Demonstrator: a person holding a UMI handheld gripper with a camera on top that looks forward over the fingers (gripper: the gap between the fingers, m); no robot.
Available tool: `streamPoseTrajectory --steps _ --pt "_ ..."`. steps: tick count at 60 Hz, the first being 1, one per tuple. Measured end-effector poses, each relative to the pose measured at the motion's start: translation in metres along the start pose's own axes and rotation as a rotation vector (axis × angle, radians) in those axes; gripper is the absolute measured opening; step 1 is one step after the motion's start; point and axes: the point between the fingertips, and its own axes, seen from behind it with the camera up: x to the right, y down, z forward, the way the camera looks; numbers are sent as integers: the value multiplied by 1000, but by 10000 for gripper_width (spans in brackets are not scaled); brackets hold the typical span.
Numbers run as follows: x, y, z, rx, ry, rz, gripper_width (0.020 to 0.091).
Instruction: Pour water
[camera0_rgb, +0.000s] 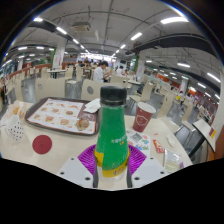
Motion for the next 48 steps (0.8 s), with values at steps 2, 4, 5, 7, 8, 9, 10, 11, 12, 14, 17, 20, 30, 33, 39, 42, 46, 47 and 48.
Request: streamPoseTrajectory --steps 2,4,5,7,8,9,10,11,12,14,17,20,30,33,39,42,46,47,48 --pt "-4 -11 -6 0 27 -44 377" --pt "-13 -22 -14 -1 54 -112 376" --pt "-18 -28 -18 -4 64 -149 378" --pt "-28 -45 -26 -7 83 -220 378" --pt "-34 -50 -27 -6 98 -259 378" --pt "-41 -55 -30 -9 112 -300 376" --pt "-47 -60 -32 -13 127 -343 377" --pt "-54 -64 -34 -15 141 -390 378" --pt "-60 -67 -36 -18 154 -442 377" --pt "-74 -76 -42 -23 177 -549 379" --pt "-100 -80 -40 -30 205 -710 378" --pt "-123 -82 -40 -54 230 -876 375" --pt "-168 -109 -30 -45 355 -1409 375" --pt "-173 -112 -23 -77 386 -1550 375" --pt "-179 -128 -15 -96 455 -1789 374" --pt "-185 -138 -15 -94 479 -1874 374" --pt "-190 -142 -15 -95 486 -1932 376" --pt "-192 -143 -15 -91 484 -1934 375" --pt "-193 -145 -15 -87 484 -1933 375"
